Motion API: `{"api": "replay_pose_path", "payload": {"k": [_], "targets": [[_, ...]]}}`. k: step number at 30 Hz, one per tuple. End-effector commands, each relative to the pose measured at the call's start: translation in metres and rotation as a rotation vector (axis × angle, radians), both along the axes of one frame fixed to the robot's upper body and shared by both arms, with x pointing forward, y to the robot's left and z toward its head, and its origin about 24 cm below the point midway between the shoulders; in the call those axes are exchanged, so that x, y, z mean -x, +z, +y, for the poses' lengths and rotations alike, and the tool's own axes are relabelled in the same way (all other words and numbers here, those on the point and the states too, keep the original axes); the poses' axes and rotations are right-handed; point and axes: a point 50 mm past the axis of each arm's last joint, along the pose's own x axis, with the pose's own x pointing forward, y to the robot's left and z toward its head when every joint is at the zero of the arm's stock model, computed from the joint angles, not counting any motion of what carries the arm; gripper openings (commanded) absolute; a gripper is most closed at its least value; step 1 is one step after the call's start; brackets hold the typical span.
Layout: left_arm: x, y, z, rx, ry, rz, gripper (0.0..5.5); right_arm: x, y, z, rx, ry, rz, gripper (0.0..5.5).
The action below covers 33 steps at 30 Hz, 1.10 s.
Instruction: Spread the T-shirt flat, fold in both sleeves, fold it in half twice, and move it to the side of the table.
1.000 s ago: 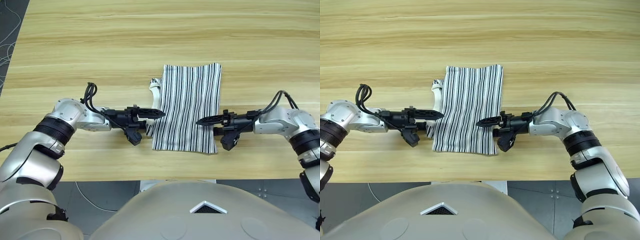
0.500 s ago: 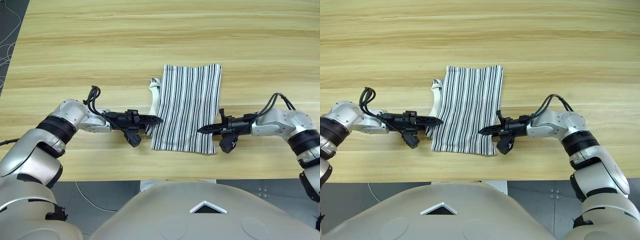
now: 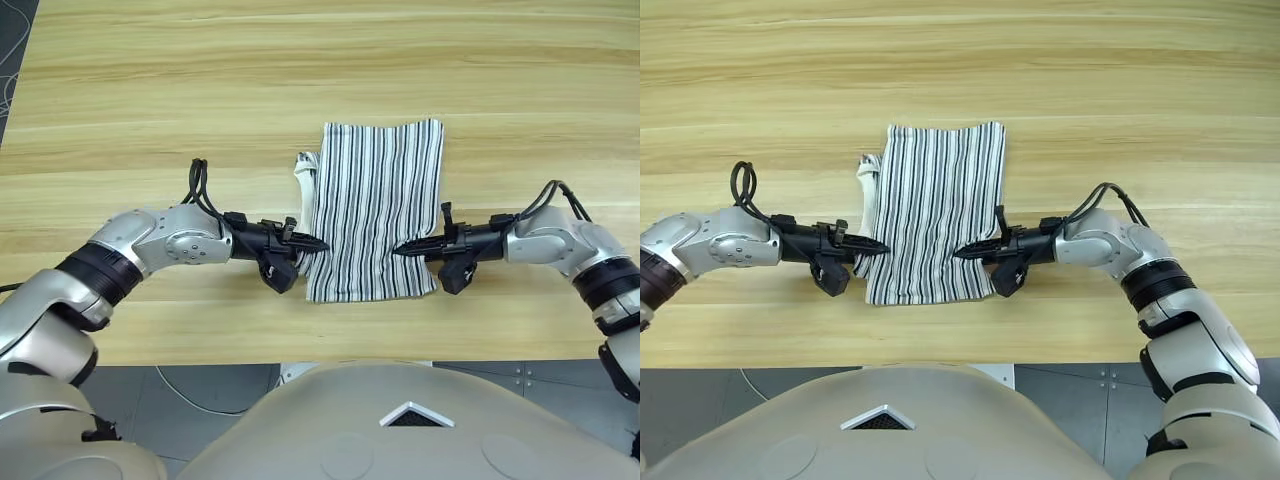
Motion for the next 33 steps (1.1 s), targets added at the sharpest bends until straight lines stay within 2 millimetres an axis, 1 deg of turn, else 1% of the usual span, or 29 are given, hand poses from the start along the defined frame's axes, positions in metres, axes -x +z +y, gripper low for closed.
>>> {"api": "replay_pose_path", "payload": {"k": [1,2,4,7,9,12,14,17,21,25,27,31,33], "targets": [[0.025,0.026,0.004,-0.169,0.024,0.380,0.78,-0.003,0.029,-0.007,0.088,-0.013,0.200,0.10],[0.024,0.030,0.001,-0.169,0.031,0.405,0.78,0.001,0.031,-0.009,0.109,-0.014,0.276,0.10],[0.024,0.038,-0.001,-0.157,0.060,0.512,0.78,0.008,0.035,-0.012,0.140,-0.009,0.395,0.10],[0.022,0.038,-0.001,-0.152,0.097,0.594,0.78,0.018,0.037,-0.020,0.204,-0.009,0.551,0.10],[0.020,0.037,-0.002,-0.146,0.119,0.626,0.78,0.023,0.039,-0.022,0.217,-0.007,0.603,0.10],[0.023,0.042,-0.004,-0.114,0.131,0.697,0.78,0.024,0.042,-0.024,0.210,-0.021,0.648,0.10],[0.022,0.045,-0.003,-0.096,0.159,0.720,0.78,0.018,0.043,-0.023,0.186,-0.055,0.648,0.10],[0.014,0.049,0.001,-0.068,0.237,0.778,0.78,0.003,0.046,-0.025,0.132,-0.126,0.654,0.10],[0.003,0.054,0.001,0.002,0.274,0.805,0.78,-0.013,0.048,-0.027,0.067,-0.195,0.703,0.10],[-0.011,0.047,0.007,0.051,0.341,0.786,0.78,-0.022,0.041,-0.026,0.054,-0.238,0.712,0.10],[-0.014,0.040,0.011,0.055,0.366,0.780,0.78,-0.024,0.036,-0.025,0.057,-0.248,0.711,0.10],[-0.008,0.021,0.018,-0.015,0.402,0.768,0.78,-0.024,0.032,-0.025,0.065,-0.248,0.717,0.10],[-0.003,0.014,0.015,-0.030,0.411,0.737,0.78,-0.024,0.031,-0.025,0.067,-0.245,0.718,0.10]]}}
